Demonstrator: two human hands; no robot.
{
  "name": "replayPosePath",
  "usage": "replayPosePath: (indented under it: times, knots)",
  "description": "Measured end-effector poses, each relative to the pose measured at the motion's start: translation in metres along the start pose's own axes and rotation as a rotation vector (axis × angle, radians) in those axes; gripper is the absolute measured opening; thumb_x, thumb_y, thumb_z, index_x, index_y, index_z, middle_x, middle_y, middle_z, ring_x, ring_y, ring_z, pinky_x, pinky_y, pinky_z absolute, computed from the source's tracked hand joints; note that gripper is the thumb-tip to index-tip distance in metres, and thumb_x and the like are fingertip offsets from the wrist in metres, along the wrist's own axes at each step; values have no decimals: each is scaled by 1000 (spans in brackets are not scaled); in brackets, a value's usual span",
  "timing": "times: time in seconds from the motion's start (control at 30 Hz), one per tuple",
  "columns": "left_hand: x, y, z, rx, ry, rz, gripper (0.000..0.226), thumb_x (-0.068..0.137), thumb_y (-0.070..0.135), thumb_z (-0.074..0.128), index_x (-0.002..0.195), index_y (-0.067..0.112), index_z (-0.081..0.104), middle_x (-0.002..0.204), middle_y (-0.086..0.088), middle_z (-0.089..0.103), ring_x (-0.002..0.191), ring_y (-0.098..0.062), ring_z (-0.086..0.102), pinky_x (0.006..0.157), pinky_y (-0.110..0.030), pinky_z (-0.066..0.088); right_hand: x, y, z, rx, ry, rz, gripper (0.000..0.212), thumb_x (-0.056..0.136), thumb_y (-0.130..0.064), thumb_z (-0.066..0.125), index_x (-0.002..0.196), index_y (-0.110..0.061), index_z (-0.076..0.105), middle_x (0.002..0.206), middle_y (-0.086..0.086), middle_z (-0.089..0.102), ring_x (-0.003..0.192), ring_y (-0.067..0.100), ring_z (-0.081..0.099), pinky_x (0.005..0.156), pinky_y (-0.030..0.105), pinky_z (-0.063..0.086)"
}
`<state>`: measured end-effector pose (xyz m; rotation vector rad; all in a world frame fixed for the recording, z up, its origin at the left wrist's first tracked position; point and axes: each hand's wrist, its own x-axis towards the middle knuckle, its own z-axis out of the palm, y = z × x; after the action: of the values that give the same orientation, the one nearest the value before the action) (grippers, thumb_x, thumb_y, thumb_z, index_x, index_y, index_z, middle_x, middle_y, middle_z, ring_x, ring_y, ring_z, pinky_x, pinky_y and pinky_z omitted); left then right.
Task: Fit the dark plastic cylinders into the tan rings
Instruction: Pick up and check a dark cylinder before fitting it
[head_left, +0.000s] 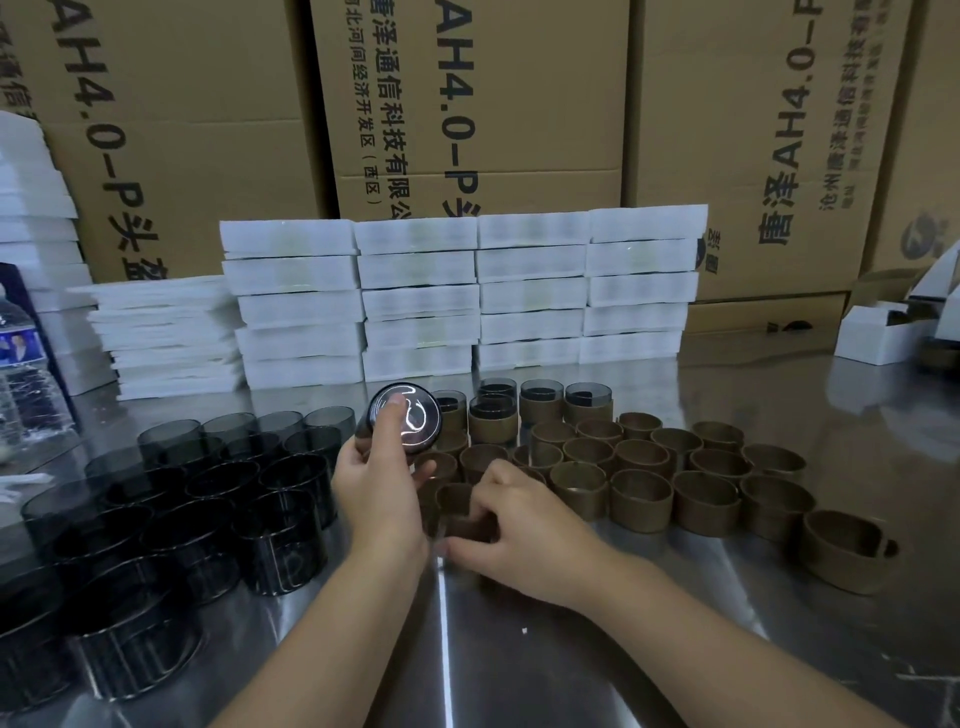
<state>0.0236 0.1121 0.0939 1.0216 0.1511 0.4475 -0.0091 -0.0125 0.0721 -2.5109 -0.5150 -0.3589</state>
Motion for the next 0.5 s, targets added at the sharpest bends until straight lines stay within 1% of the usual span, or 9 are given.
replayPosePath:
  times: [0.07, 0.13, 0.23, 0.3, 0.33, 0.4, 0.5]
  knots:
    - [-1, 1, 0, -21, -5, -22, 32, 82, 41, 73, 89, 11, 63, 79, 1, 65, 53, -2, 63, 47, -17, 51, -1, -4, -4, -4, 87, 16, 43, 78, -57, 67, 62, -31, 37, 84, -12, 38, 71, -2, 42, 61, 15, 31]
    - [-2, 2, 1, -43, -18, -41, 29, 83, 38, 72, 89, 11, 63, 83, -2, 66, 58, -5, 64, 48, -18, 51, -1, -6, -7, 8, 215, 39, 46, 79, -55, 67, 59, -28, 35, 83, -9, 39, 70, 2, 42, 61, 13, 31]
    - [-3, 1, 3, -57, -80, -98, 27, 85, 34, 70, 90, 8, 61, 84, -8, 65, 64, -13, 66, 50, -21, 53, 0, -9, -9, 85, 382, 68, 43, 81, -45, 69, 61, -21, 39, 86, -7, 42, 77, 7, 45, 65, 16, 31]
    - [-6, -1, 4, -68, -138, -146, 25, 86, 31, 70, 91, 7, 63, 79, -8, 67, 61, -13, 68, 51, -22, 55, 0, -9, -10, 134, 482, 59, 37, 81, -38, 71, 66, -17, 45, 94, -6, 44, 84, 7, 47, 71, 16, 34]
    - [-7, -2, 4, -75, -161, -162, 25, 86, 30, 69, 93, 7, 64, 78, -7, 69, 60, -12, 69, 54, -23, 57, 0, -9, -11, 163, 536, 53, 35, 81, -36, 73, 68, -15, 47, 99, -5, 45, 87, 7, 49, 74, 15, 35]
    - [-8, -2, 4, -93, -197, -189, 25, 87, 29, 69, 95, 6, 65, 80, -9, 69, 64, -13, 70, 62, -25, 60, 1, -9, -13, 241, 623, 57, 32, 82, -33, 74, 71, -12, 53, 108, -5, 43, 93, 10, 51, 77, 14, 38]
    - [-9, -2, 3, -158, -285, -262, 25, 90, 29, 65, 94, 5, 66, 85, -13, 69, 75, -19, 70, 75, -31, 61, 2, -9, -17, 333, 734, 51, 24, 81, -30, 75, 75, -13, 60, 113, -8, 43, 101, 13, 54, 82, 14, 43]
